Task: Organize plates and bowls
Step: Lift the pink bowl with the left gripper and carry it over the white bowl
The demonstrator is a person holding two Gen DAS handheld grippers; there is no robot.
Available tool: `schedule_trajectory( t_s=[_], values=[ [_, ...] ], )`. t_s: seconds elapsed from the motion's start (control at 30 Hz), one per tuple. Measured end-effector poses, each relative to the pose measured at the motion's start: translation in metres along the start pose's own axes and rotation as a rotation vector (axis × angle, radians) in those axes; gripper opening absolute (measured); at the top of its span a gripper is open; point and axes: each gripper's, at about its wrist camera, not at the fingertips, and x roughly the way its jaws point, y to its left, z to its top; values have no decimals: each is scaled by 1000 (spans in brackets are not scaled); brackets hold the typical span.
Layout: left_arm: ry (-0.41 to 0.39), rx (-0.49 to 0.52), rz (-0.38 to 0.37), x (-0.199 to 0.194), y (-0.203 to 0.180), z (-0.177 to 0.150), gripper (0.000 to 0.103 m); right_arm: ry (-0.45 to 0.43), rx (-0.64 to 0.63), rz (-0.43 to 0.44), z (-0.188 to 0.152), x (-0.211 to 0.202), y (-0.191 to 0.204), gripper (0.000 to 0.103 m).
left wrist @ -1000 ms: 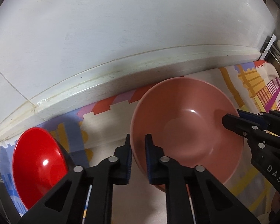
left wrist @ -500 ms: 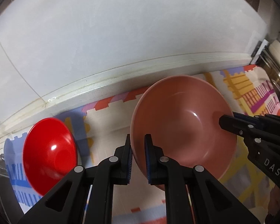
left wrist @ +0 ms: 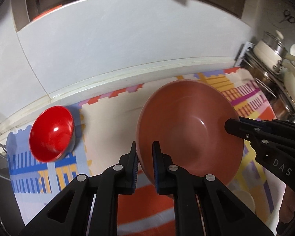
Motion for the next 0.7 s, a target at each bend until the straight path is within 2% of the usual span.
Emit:
schedule_trajectory(
  t_s=[0.3,0.7],
  values=[
    [-15,24,-31,-29,-27,-25,14,-28,23,-17,-37,-48,-7,11],
    [10,51,-71,-48,-58,-63,16,-19,59,-39,-86,-81,-21,11]
  ],
)
